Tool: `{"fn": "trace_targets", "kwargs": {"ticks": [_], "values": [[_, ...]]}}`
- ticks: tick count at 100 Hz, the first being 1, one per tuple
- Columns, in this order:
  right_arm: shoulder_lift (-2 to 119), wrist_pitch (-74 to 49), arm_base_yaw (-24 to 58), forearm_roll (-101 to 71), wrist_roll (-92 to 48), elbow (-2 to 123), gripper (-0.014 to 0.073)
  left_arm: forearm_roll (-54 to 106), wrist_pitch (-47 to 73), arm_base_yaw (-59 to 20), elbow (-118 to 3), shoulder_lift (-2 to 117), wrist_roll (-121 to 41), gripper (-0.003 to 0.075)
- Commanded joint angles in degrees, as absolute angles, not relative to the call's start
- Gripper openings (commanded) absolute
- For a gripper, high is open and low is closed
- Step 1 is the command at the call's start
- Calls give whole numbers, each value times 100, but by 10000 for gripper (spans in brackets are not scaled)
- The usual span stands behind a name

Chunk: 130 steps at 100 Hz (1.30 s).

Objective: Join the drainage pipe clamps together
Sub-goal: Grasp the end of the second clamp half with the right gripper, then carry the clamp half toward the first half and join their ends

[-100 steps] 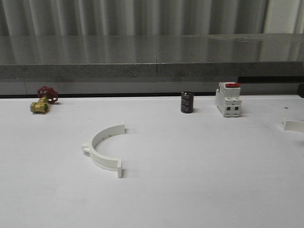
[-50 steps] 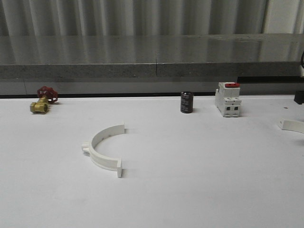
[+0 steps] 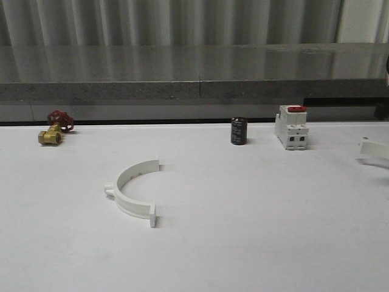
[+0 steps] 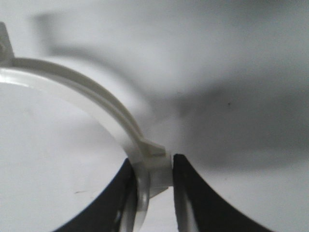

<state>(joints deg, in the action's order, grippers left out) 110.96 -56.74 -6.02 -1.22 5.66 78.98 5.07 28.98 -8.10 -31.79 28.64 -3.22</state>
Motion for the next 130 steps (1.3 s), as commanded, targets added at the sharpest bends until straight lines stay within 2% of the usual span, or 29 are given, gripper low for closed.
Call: {"fn": "trace_targets", "kwargs": {"ticks": [1, 27, 57, 86, 130], "values": [[10564, -5829, -343, -157, 839, 8068, 92, 538, 2464, -799, -3328, 2877, -329, -15], [10510, -6311, 682, -157, 1715, 8384, 92, 538, 2464, -799, -3328, 2877, -329, -15], [10598, -6256, 1768, 70, 2729, 8401, 92, 538, 2464, -799, -3328, 2877, -329, -15], [11066, -6256, 2353, 83, 3058, 8827, 92, 538, 2464, -799, -3328, 2877, -329, -15], [12111, -6711, 3031, 52, 3192, 10434, 92, 538, 2464, -799, -3328, 2877, -329, -15]]}}
